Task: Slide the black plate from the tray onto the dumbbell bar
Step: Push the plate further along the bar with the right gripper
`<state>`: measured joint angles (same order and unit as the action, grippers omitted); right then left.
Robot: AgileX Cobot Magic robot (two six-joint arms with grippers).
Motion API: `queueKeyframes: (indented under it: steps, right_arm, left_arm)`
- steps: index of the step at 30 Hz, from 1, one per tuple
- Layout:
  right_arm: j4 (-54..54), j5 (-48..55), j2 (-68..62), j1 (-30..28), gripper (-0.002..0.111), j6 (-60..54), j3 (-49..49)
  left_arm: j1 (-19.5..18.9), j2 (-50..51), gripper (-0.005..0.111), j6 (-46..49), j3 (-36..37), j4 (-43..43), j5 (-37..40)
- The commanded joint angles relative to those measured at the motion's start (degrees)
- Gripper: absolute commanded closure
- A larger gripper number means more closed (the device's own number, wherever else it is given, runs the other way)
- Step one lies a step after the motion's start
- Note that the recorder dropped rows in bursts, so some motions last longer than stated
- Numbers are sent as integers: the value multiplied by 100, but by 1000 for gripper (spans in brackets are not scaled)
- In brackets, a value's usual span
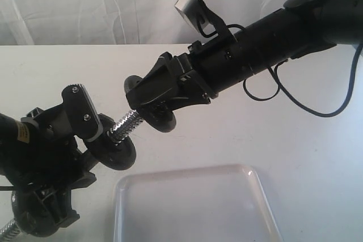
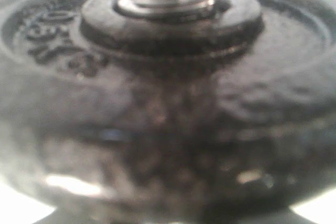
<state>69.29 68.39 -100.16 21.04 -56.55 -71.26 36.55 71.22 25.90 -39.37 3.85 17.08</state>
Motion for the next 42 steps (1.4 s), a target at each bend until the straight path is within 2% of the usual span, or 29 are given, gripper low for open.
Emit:
queueKeyframes:
  steps: [1, 3, 5, 29, 36, 42]
  right_arm:
    - [292, 158, 64, 3, 51, -63, -7]
    - [292, 158, 64, 3, 34, -24, -7]
    - [292, 158, 64, 3, 28, -13, -7]
    - [419, 158, 75, 3, 28, 2, -7]
    - [382, 158, 75, 3, 13, 132, -7]
    - [358, 158, 75, 3, 12, 84, -7]
  left_arm:
    - [17, -278, 107, -6, -248, 144, -2163]
    - [17, -278, 107, -6, -248, 144, -2163]
    - [17, -278, 107, -6, -248, 144, -2163]
    - [17, -278, 107, -16, -248, 144, -2175]
    - [17, -278, 107, -18, -248, 144, -2175]
    - [17, -278, 107, -18, -248, 144, -2175]
